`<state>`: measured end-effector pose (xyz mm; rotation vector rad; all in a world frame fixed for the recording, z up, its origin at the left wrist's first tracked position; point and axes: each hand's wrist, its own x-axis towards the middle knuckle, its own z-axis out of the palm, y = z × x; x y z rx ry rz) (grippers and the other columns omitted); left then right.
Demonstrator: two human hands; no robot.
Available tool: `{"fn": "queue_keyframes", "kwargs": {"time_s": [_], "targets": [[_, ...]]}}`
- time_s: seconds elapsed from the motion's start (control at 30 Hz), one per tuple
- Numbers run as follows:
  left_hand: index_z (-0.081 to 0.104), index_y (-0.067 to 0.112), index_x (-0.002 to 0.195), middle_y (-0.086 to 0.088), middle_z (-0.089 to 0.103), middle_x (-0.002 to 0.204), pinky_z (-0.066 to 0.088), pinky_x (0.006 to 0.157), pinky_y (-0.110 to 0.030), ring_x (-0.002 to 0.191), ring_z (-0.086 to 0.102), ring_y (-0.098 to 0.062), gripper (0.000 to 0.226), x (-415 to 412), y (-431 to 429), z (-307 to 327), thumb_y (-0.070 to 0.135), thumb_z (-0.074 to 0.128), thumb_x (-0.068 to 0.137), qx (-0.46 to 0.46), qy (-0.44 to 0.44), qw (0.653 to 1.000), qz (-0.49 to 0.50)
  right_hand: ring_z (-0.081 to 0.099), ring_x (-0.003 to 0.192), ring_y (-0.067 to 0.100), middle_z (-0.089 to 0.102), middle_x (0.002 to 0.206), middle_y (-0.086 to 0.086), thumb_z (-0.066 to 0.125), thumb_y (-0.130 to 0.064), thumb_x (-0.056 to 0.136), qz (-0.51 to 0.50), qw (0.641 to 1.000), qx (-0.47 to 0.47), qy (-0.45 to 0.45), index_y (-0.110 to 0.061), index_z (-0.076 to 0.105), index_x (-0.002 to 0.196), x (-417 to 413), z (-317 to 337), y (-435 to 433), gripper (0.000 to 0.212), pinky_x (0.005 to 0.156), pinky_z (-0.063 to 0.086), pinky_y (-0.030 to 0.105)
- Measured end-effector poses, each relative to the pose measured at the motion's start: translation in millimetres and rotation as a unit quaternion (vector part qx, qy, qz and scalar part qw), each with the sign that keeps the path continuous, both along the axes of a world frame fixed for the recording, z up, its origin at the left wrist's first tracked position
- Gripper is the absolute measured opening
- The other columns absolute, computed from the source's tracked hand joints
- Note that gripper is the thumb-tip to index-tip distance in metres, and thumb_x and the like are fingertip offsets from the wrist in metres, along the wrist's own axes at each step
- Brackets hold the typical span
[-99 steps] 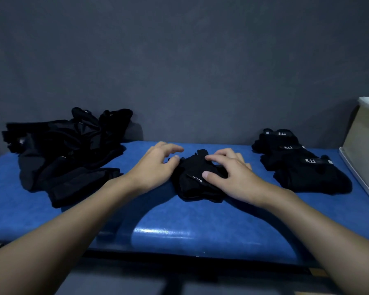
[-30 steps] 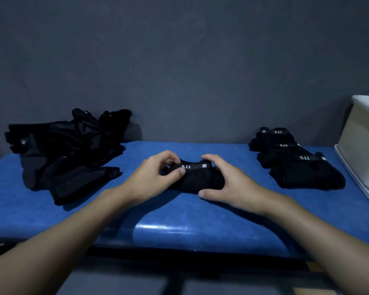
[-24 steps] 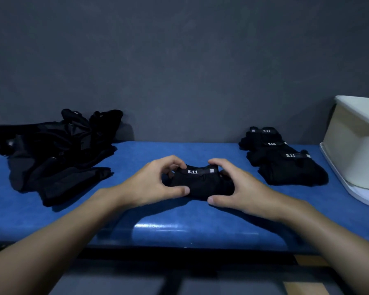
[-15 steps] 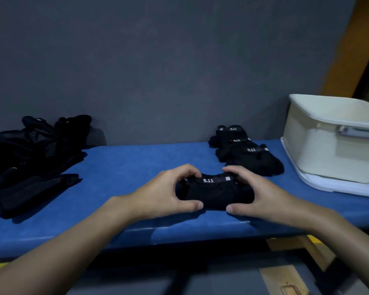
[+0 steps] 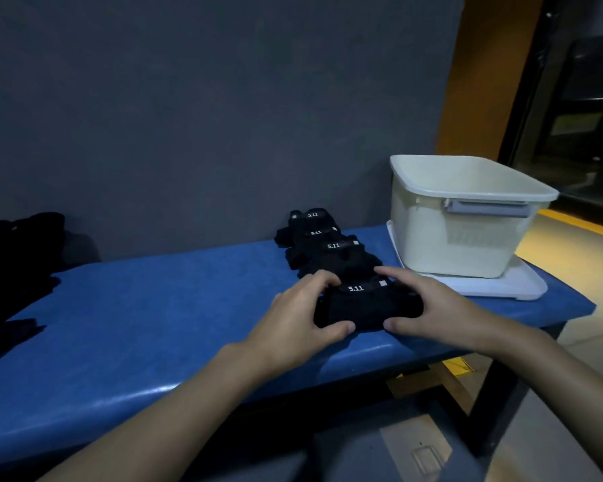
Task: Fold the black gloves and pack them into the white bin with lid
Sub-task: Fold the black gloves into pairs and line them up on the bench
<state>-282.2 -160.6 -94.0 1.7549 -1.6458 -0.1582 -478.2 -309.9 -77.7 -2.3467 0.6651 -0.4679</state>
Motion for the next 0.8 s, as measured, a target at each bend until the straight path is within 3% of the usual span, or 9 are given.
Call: {"fn": "queue_keyframes", "kwargs": {"time_s": [0.23, 0.3, 0.4, 0.5, 0.6, 0.8], "targets": [[0.047, 0.033, 0.126, 0.014, 0.049, 0.112, 0.044, 0.099, -0.043, 0.109, 0.051, -0.010, 0.052, -8.2, -10.2, 2.3, 0.046, 0.073, 0.082, -0.014, -0.035, 0.998, 0.041, 0.059, 0.105, 0.004, 0.060, 0.117, -0.007, 0.082, -0.024, 0.076, -0.041, 0.998, -0.048, -0.011, -0.028, 0.037, 0.148, -3.1, 0.9, -3.5, 0.085, 0.080, 0.041, 0.004], [0.046, 0.033, 0.129, 0.014, 0.048, 0.116, 0.043, 0.101, -0.043, 0.113, 0.050, -0.010, 0.056, -9.2, -9.4, 4.9, 0.047, 0.072, 0.082, -0.011, -0.036, 0.998, 0.045, 0.048, 0.119, 0.007, 0.051, 0.125, -0.007, 0.082, -0.029, 0.076, -0.052, 0.997, -0.064, -0.007, -0.027, 0.032, 0.150, -5.5, 4.1, -0.2, 0.089, 0.091, 0.035, 0.009], [0.045, 0.035, 0.129, 0.017, 0.045, 0.121, 0.043, 0.103, -0.044, 0.115, 0.049, -0.011, 0.060, -12.5, -7.7, 10.1, 0.054, 0.068, 0.077, -0.015, -0.030, 0.998, 0.048, 0.029, 0.134, 0.012, 0.043, 0.137, -0.005, 0.081, -0.038, 0.076, -0.068, 0.993, -0.096, -0.007, -0.029, 0.028, 0.152, -7.4, 10.8, 5.2, 0.093, 0.110, 0.029, 0.028], [0.045, 0.036, 0.127, 0.019, 0.043, 0.122, 0.044, 0.102, -0.044, 0.112, 0.051, -0.009, 0.059, -15.4, -2.3, 17.5, 0.055, 0.066, 0.075, -0.023, -0.025, 0.998, 0.055, 0.025, 0.135, 0.015, 0.041, 0.140, -0.006, 0.078, -0.042, 0.077, -0.073, 0.989, -0.124, -0.023, -0.032, 0.031, 0.149, -5.8, 17.9, 12.7, 0.087, 0.113, 0.028, 0.038], [0.047, 0.035, 0.127, 0.021, 0.043, 0.119, 0.045, 0.100, -0.044, 0.111, 0.048, -0.004, 0.053, -12.7, 9.3, 25.1, 0.046, 0.072, 0.082, -0.021, -0.034, 0.997, 0.070, 0.024, 0.131, 0.013, 0.042, 0.136, -0.011, 0.077, -0.042, 0.077, -0.070, 0.984, -0.153, -0.051, -0.035, 0.037, 0.144, 0.2, 23.0, 21.5, 0.078, 0.110, 0.026, 0.035], [0.049, 0.035, 0.125, 0.017, 0.050, 0.120, 0.045, 0.100, -0.040, 0.111, 0.050, -0.006, 0.044, 20.8, 52.5, 38.0, 0.050, 0.067, 0.087, 0.003, -0.055, 0.990, 0.127, 0.030, 0.122, 0.010, 0.049, 0.120, -0.018, 0.074, -0.046, 0.078, -0.003, 0.984, -0.165, -0.061, -0.036, 0.050, 0.135, 35.2, 30.0, 40.6, 0.062, 0.109, 0.027, 0.039]]}}
